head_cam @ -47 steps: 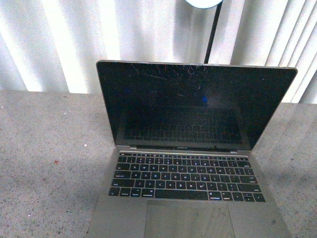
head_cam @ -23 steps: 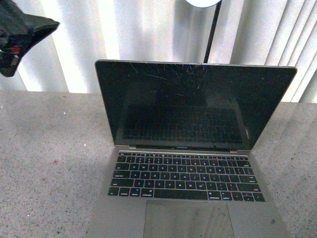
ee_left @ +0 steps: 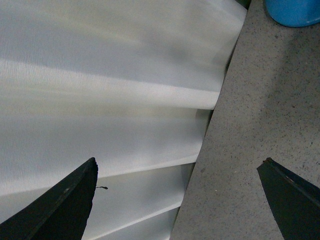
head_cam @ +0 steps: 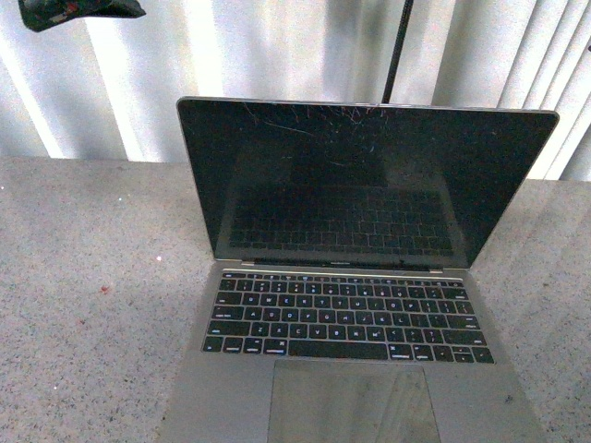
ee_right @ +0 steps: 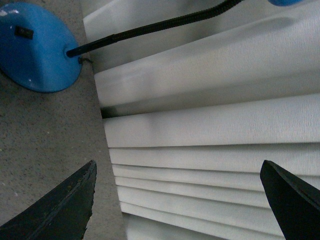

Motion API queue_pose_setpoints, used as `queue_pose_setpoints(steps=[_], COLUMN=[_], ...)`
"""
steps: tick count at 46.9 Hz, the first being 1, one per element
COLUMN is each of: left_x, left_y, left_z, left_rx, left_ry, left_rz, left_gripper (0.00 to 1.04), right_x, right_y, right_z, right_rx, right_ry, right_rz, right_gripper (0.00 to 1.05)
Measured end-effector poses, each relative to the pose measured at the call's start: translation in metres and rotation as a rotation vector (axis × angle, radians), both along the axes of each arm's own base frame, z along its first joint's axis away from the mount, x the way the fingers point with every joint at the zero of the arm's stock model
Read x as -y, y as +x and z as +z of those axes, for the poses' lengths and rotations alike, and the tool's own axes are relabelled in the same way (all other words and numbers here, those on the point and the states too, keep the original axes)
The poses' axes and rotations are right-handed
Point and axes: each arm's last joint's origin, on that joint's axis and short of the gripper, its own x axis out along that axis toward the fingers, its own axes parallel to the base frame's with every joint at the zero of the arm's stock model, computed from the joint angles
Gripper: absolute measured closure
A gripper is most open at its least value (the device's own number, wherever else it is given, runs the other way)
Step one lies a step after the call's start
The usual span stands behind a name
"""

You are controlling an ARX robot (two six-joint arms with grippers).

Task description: Close laptop

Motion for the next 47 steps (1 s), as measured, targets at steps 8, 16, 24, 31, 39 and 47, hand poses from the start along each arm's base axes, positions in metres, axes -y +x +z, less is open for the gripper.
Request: queue_pose_setpoints(steps=[8,16,24,31,39,47], left_x=[0.021,0.042,0.051,0.054,0.056,0.058], left_y=[0.011,0.018,0.022,0.023,0.023,0.024], left_z=[0.006,0.0,-0.012,-0.016,-0.023,-0.03], left_rx=[-0.043,-0.063,-0.09,-0.108,-0.155,-0.196], left_ry=[0.069,0.109,0.146,0.16,0.186,0.196], left_rz=[-0.041,-0.071,-0.061,-0.063,-0.059,-0.07], left_gripper=[0.07,0.07,0.32,0.57,0.92,1.01], right_x=[-0.007,-0.015,-0.016,-0.017,-0.017,-0.017], right_y=[0.008,0.007,0.009,0.01,0.011,0.016], right_z=[0.007,0.006,-0.003,-0.007,-0.006,-0.013], right_rx=[0.009,-0.047,-0.079,-0.091,-0.152,-0.199], right_ry=[-0.097,-0.145,-0.191,-0.202,-0.199,-0.182], right_rz=[0.058,0.147,0.181,0.191,0.205,0.203], right_gripper=[0.07,0.16,0.54,0.78,1.02,1.02])
